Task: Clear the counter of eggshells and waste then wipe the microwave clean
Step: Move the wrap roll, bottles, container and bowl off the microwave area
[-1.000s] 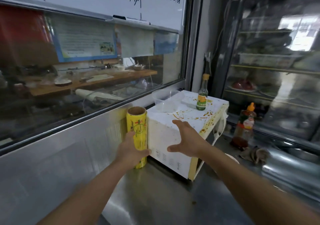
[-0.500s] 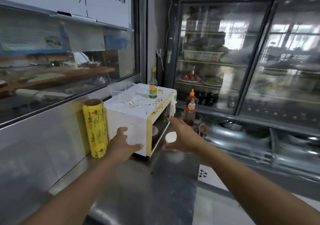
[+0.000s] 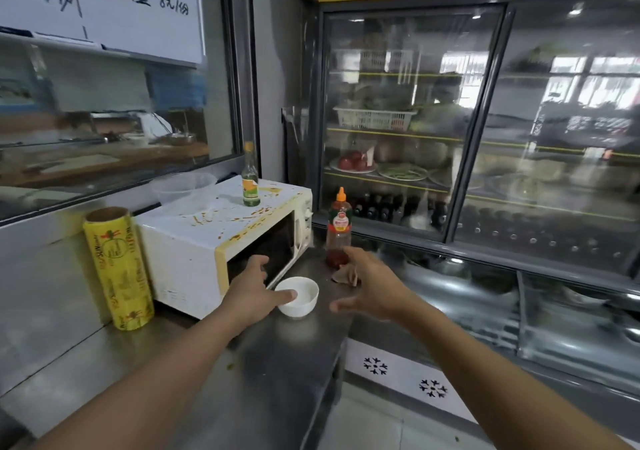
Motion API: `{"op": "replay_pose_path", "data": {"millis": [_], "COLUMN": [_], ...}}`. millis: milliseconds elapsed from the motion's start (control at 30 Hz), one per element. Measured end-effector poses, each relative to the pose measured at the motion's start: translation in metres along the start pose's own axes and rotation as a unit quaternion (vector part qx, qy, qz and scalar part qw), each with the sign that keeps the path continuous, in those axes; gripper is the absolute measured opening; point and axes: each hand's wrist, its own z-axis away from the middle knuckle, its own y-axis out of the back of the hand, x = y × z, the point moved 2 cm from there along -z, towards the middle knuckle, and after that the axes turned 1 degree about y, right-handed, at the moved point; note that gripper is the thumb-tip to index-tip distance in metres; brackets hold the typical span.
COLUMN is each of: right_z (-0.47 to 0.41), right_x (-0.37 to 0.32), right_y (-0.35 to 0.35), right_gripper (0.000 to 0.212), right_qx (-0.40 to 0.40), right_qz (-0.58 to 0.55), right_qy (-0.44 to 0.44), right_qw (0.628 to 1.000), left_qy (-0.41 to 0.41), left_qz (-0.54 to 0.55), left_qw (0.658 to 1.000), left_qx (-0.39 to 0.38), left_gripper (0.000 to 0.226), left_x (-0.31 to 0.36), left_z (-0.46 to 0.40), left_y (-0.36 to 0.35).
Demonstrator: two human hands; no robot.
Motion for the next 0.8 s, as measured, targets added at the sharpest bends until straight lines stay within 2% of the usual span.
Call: {"op": "replay_pose_path", "data": {"millis": [300,467,800], "right_z": [-0.002,-0.012,-0.089], "right_x": [0.116,0.156,0.211], "right_y": [0.064,0.08,0.081], "right_gripper": [0.104,0.097,0.098], "right_qx": [-0.023,-0.022,-0.035], "right_qz": [-0.021,-0.068,-0.091], "right_qy": [0.035,0.041,0.03], "right_qw": [0.999,0.997,0.995], "left_qy": [0.041,0.072,0.084], "left_qz": [-0.018,-0.033,0.029], "left_qw": [0.998,0.996,0.994], "left_qx": [0.031,0.045,0.062], "left_gripper": [0.091,0.09,0.09], "left_x": [0.067,0.082,0.092], "left_z": [-0.007,-0.022,-0.111], "left_y": [-0.109,-0.136,-0.179]}}
